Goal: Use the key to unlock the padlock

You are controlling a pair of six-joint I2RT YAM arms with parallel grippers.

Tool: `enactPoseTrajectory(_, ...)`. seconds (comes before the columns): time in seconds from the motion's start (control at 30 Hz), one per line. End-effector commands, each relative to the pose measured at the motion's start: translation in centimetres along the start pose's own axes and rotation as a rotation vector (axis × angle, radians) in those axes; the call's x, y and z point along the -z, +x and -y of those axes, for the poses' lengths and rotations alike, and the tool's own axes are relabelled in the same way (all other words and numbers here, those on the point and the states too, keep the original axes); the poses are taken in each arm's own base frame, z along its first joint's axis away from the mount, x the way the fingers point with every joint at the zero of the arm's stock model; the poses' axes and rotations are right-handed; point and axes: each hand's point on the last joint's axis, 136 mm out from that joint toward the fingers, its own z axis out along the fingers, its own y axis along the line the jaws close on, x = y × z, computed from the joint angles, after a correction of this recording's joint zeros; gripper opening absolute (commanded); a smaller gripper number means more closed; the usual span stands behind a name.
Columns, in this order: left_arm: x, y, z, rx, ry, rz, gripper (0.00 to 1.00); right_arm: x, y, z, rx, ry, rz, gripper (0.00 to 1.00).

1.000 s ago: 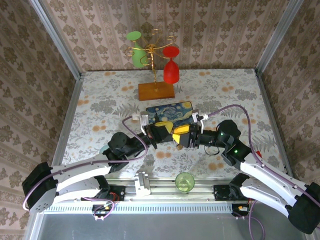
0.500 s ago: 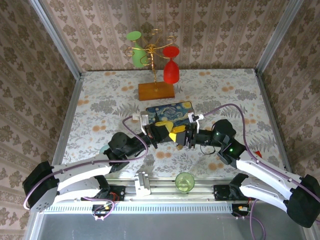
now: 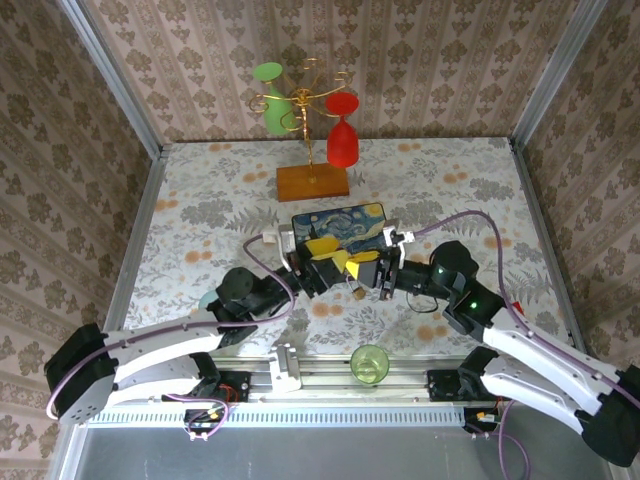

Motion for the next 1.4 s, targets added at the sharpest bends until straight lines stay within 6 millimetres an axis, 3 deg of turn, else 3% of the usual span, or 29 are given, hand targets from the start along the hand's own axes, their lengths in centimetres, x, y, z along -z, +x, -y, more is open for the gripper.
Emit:
enactPoseTrajectory(0.0,1.2,-1.2,-2.9,0.147,-0.206,0.009,1.00,2.0,0.3,4.5,0.220,0.383,-0.076,0.00)
enactPoseTrajectory(0.1,2.5,0.0,-5.7,0.252,-0.437,-0.095,1.00,2.7,0.8,6.9,0.422,0.620,-0.181,0.00)
enactPoseTrajectory(0.27,2.2,1.7,-6.7,0.331,-0.508,-0.192,1.00,1.3,1.5,7.9,0.654,0.770,-0.304,0.00)
enactPoseTrajectory(0.43,2.0,2.1,-7.4,0.358,-0.522,-0.198,0.79,-0.6,1.8,8.0,0.776,0.850,-0.360,0.00)
enactPoseTrajectory(0.57,2.1,3.5,-8.4,0.410,-0.550,-0.221,0.73,-1.8,1.8,7.1,0.795,0.844,-0.319,0.00)
enactPoseTrajectory(0.67,1.9,4.2,-9.2,0.514,-0.507,-0.159,0.60,-2.8,2.3,6.1,0.834,0.806,-0.294,0.00)
enactPoseTrajectory(0.8,1.5,3.8,-9.2,0.562,-0.473,-0.113,0.57,-3.8,3.8,4.6,0.939,0.744,-0.263,0.00)
enactPoseTrajectory(0.97,1.4,3.0,-8.6,0.574,-0.448,-0.085,0.51,-4.0,4.8,5.3,0.989,0.744,-0.306,0.00)
enactPoseTrajectory(1.07,1.6,3.5,-8.8,0.608,-0.451,-0.087,0.47,-4.2,4.6,4.9,0.986,0.734,-0.284,0.00)
enactPoseTrajectory(1.17,1.8,4.3,-9.3,0.646,-0.447,-0.083,0.37,-4.5,4.3,5.3,1.011,0.771,-0.293,0.00)
enactPoseTrajectory(1.37,2.4,4.8,-10.0,0.659,-0.470,-0.077,0.33,-5.4,4.5,5.2,1.042,0.775,-0.294,0.00)
